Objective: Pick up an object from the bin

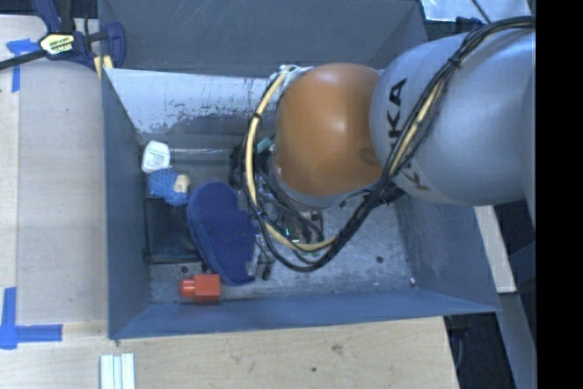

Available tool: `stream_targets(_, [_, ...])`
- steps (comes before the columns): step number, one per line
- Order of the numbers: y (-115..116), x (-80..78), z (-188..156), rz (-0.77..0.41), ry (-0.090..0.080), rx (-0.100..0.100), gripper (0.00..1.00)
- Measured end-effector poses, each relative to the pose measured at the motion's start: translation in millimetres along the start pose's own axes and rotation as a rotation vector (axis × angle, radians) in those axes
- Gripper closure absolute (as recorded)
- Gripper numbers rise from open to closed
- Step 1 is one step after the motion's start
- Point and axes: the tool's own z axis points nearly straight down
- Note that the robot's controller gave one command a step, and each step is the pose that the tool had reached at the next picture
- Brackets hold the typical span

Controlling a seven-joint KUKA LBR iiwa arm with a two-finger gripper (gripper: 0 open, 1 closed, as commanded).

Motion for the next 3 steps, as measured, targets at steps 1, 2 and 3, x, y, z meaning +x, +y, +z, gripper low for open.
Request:
stream_targets(1, [63, -23.0, 111, 0.173, -0.014, -0.003, 0.00])
stream_targets(2, [63, -21.8, 108, 0.173, -0.010, -0.006, 1.00])
stream_targets(3, [44, -10.5, -28, 0.135, -0.015, -0.005, 1.00])
